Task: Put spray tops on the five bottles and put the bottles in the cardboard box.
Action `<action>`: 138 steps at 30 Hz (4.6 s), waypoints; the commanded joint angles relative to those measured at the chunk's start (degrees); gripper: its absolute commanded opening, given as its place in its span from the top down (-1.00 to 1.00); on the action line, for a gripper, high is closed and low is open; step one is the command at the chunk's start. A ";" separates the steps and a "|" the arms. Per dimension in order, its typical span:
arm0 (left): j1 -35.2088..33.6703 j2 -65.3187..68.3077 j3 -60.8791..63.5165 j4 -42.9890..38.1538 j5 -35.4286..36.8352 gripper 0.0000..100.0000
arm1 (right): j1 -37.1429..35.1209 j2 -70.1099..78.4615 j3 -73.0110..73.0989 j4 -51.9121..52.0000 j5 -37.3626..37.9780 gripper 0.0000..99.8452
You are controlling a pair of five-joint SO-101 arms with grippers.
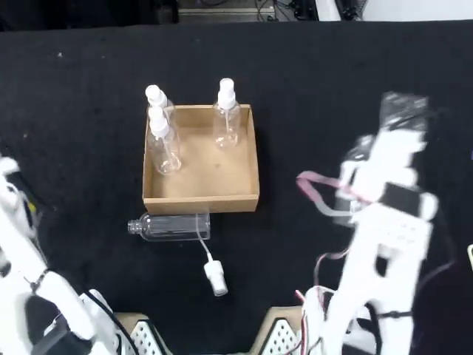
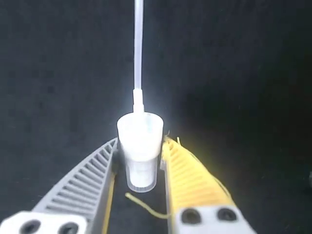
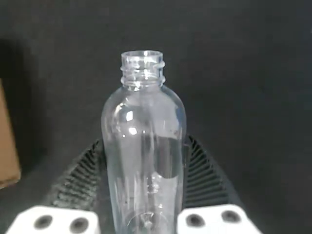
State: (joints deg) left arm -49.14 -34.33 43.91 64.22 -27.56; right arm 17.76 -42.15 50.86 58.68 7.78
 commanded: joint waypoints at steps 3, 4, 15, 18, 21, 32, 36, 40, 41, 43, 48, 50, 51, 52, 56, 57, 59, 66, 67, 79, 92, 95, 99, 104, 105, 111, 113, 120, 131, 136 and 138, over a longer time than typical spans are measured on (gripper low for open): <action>-0.84 -3.08 16.57 -11.69 -4.48 0.94 | -8.44 -7.60 14.73 -11.60 -3.43 0.98; -0.84 -3.08 17.98 -12.66 -5.19 0.94 | -8.88 -8.31 16.40 -12.92 -3.34 0.98; -7.60 -3.60 18.07 -13.80 -13.80 0.49 | -9.23 -15.60 24.92 -14.07 -3.08 0.98; -10.86 -3.25 17.19 -12.75 -19.34 0.48 | -9.23 -17.89 26.07 -14.07 -3.08 0.98; -13.85 -3.08 17.80 -12.92 -25.58 0.48 | -9.23 -20.00 27.12 -14.07 -2.99 0.98; -20.26 -3.16 16.31 -31.30 -29.89 0.48 | -9.23 -23.78 28.97 -13.89 -2.99 0.98; -21.93 -3.08 11.82 -34.99 -30.15 0.48 | -9.23 -23.78 28.97 -13.89 -2.99 0.98; -21.67 -2.99 9.71 -38.15 -29.89 0.48 | -9.23 -23.78 28.97 -13.80 -2.99 0.98; -21.23 -2.99 9.54 -38.59 -29.10 0.48 | -9.23 -23.78 28.97 -13.89 -2.99 0.98; -20.53 -3.34 8.92 -37.71 -23.30 0.48 | -9.23 -23.78 28.97 -13.80 -2.99 0.98; -19.03 -2.46 1.45 -18.73 -1.85 0.48 | -9.23 -23.78 28.97 -13.89 -2.99 0.98; -17.63 -1.41 0.04 -8.44 6.95 0.48 | -9.23 -23.78 28.97 -13.89 -2.99 0.98; -16.48 -0.70 -0.75 -4.04 11.08 0.48 | -9.23 -23.78 28.97 -13.89 -2.99 0.98; -15.08 0.18 -1.54 -0.35 15.30 0.48 | -9.23 -23.78 28.97 -13.89 -2.99 0.98; -12.44 2.55 -2.68 1.76 34.20 0.47 | -9.23 -23.78 28.97 -13.80 -2.99 0.98; -12.62 3.16 -2.86 1.41 39.47 0.47 | -9.23 -23.78 29.05 -13.80 -2.99 0.98; -13.41 3.87 -2.33 -0.88 48.97 0.47 | -9.23 -23.78 29.05 -13.80 -2.99 0.98; -13.49 9.05 -2.07 -4.48 61.54 0.47 | -9.23 -23.78 29.05 -13.89 -2.99 0.98; -13.49 10.55 -2.15 -4.66 62.33 0.47 | -9.23 -23.78 29.05 -13.89 -2.99 0.98; -14.02 25.93 -4.18 -17.49 67.34 0.47 | -9.23 -23.78 29.05 -13.80 -2.90 0.98; -13.58 28.40 -4.09 -17.32 67.96 0.85 | -9.23 -23.78 29.05 -13.80 -2.90 0.98; -13.58 27.78 -4.79 -14.77 67.87 0.94 | -9.23 -23.78 29.05 -13.80 -2.90 0.98; -13.49 28.40 -9.80 -10.02 62.68 0.90 | -9.23 -23.78 29.05 -13.80 -2.90 0.98; -9.89 28.48 -15.43 -4.75 35.78 0.90 | -9.23 -23.78 29.05 -13.71 -2.90 0.98; -9.01 28.48 -15.87 -4.48 31.12 0.90 | -9.23 -23.78 29.05 -13.71 -2.90 0.98; -6.99 28.48 -15.87 -4.31 27.16 0.65 | -9.23 -23.78 29.05 -13.63 -2.90 0.98; -6.99 28.48 -15.87 -4.22 26.81 0.50 | -9.14 -23.78 29.05 -13.63 -2.90 0.98; -7.16 28.40 -11.30 -4.66 26.64 0.55 | -9.05 -23.78 29.05 -13.63 -2.90 0.98; -6.11 28.40 -3.74 -13.36 26.81 0.62 | -9.14 -23.78 29.05 -13.63 -2.90 0.98; -3.03 28.40 -1.19 -15.91 27.16 0.62 | -9.05 -23.78 29.05 -13.63 -2.90 0.98; -2.07 28.40 -1.45 -15.74 27.16 0.62 | -9.05 -23.78 29.05 -13.63 -2.90 0.98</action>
State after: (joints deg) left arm -54.51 -5.76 42.07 49.63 -0.48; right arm 9.41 -64.22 80.13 46.20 4.79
